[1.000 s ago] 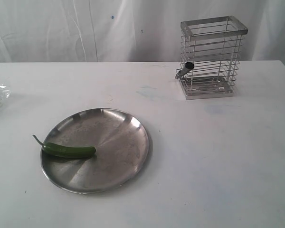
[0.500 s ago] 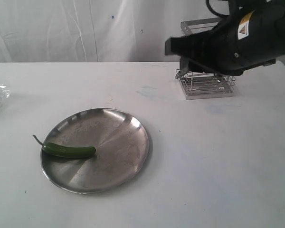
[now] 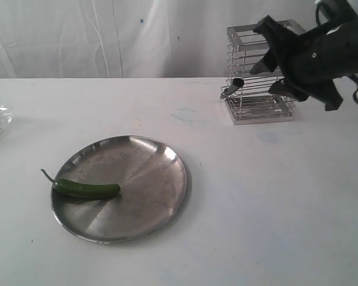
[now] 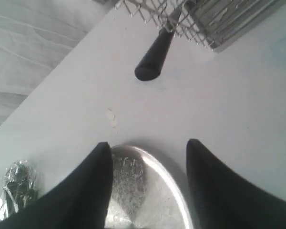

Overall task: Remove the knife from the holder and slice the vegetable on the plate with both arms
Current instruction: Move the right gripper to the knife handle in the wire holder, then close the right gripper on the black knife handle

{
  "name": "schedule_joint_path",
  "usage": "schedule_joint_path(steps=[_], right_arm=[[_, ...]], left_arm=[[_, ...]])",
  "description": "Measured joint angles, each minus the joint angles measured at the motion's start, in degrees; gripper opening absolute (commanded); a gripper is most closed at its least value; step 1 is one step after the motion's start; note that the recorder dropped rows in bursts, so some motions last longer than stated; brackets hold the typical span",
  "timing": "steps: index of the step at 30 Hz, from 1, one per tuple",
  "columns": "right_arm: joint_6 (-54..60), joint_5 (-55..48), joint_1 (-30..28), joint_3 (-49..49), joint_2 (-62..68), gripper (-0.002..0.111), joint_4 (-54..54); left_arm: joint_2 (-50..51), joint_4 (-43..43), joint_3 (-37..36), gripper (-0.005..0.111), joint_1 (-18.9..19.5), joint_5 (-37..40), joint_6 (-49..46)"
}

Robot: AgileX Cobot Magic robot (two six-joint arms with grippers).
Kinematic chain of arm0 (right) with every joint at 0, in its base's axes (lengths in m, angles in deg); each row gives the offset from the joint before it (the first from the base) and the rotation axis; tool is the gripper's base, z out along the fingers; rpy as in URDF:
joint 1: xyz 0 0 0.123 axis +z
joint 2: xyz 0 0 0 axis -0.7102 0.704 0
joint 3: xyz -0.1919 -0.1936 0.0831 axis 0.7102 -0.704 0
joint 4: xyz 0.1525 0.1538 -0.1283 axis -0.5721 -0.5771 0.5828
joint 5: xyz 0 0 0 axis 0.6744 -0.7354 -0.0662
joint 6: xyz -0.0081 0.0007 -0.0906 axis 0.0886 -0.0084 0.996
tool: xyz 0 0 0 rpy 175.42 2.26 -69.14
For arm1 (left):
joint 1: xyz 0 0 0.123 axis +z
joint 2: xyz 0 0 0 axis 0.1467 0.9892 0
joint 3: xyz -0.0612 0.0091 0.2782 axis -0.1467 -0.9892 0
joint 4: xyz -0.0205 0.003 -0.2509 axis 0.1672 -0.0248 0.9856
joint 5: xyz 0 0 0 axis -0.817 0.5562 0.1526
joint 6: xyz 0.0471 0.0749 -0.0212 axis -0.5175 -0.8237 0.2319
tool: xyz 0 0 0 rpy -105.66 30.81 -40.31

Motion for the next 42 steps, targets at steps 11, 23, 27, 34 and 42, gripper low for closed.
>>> schedule_joint_path(steps=[11,23,27,34,42], right_arm=[[20.03,9.36,-0.23,2.16,11.49,0.046,-27.25],[21.70,6.90,-0.23,9.21,15.67,0.046,-27.72],[21.96,6.34,-0.23,9.21,16.62,0.046,-27.72],[22.42,6.49,-0.23,9.21,16.70,0.046,-27.62],[24.34,4.09,-0.23,9.21,16.70,0.050,-27.21]], left_arm=[[0.00,0.00,0.00,0.000,0.00,0.00,-0.12],[0.00,0.00,0.00,0.000,0.00,0.00,-0.12],[0.00,0.00,0.00,0.000,0.00,0.00,-0.12],[0.00,0.00,0.00,0.000,0.00,0.00,-0.12],[0.00,0.00,0.00,0.000,0.00,0.00,-0.12]])
